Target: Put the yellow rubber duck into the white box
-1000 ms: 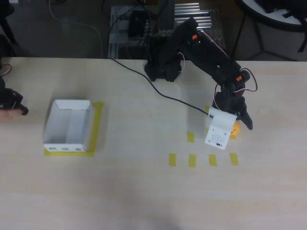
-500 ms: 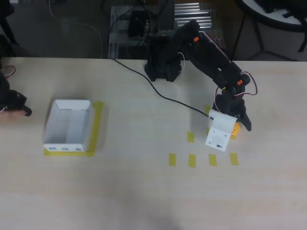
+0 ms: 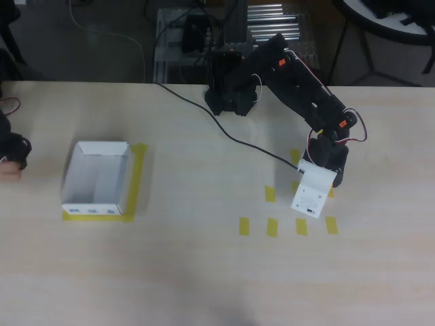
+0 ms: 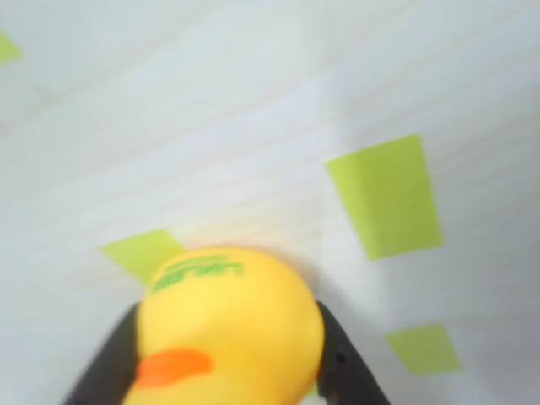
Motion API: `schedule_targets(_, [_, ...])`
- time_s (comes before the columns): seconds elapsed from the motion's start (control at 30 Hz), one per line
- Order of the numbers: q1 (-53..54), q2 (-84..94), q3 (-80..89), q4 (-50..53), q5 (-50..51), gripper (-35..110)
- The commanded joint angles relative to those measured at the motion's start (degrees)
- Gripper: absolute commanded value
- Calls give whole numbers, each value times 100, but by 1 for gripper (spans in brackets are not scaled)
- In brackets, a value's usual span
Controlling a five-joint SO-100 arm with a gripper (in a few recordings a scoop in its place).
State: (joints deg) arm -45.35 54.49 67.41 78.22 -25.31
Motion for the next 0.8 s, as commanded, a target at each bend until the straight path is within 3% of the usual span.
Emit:
schedule_targets(0.0, [62, 132, -650, 105, 141, 0])
schedule_targets(0.4, [264, 571, -1274, 483, 536, 0])
schedule_targets(0.77, [1644, 4140, -914, 949, 1125, 0])
